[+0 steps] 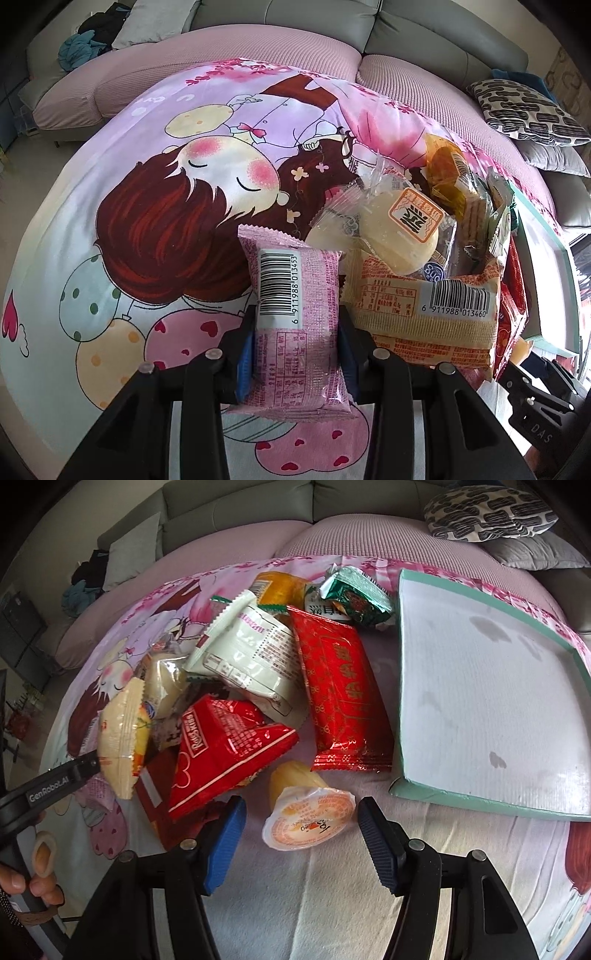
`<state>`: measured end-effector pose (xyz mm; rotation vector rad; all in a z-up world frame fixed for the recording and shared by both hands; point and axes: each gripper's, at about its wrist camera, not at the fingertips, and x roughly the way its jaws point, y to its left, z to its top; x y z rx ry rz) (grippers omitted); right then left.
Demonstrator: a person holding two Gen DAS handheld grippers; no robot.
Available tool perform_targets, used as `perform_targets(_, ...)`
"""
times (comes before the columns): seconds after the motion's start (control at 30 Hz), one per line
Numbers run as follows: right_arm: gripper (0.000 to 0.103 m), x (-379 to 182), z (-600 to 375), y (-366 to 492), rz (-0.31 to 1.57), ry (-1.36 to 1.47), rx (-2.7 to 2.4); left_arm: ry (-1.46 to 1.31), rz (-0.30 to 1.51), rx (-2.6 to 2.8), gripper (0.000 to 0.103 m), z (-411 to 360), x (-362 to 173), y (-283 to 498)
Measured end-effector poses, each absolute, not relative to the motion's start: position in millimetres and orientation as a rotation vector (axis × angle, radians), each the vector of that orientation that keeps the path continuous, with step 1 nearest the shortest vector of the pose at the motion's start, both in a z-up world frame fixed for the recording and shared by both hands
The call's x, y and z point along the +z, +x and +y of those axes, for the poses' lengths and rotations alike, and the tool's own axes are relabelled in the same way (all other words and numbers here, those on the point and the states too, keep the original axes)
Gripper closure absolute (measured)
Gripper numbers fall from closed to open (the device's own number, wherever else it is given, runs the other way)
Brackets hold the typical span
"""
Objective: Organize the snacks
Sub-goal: 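Grasp and lift the orange jelly cup with the right tool while the left tool holds the pink bag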
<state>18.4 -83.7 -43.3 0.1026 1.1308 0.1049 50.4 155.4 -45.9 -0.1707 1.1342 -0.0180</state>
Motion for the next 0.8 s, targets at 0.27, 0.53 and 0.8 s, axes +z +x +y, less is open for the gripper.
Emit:
perform_targets(0.27,0.050,-42.3,-89.6,19.8,1.108,0.122,0.091,-0.166,1.133,-0.014,0.062,155.8,-47.9,51.2)
perform_targets(0.53,0.056,-40.0,-90.8,17.4,1.102,0.117,0.085,-0.149,1.126,-0.009,0.062,153.1,-46.7,51.1)
perform_targets(0.8,0.056,-32.6,-92.7,8.0,1.101,0.123,0.085,-0.151,1.118,0.005,0.064,154.6,-40.5,49.0)
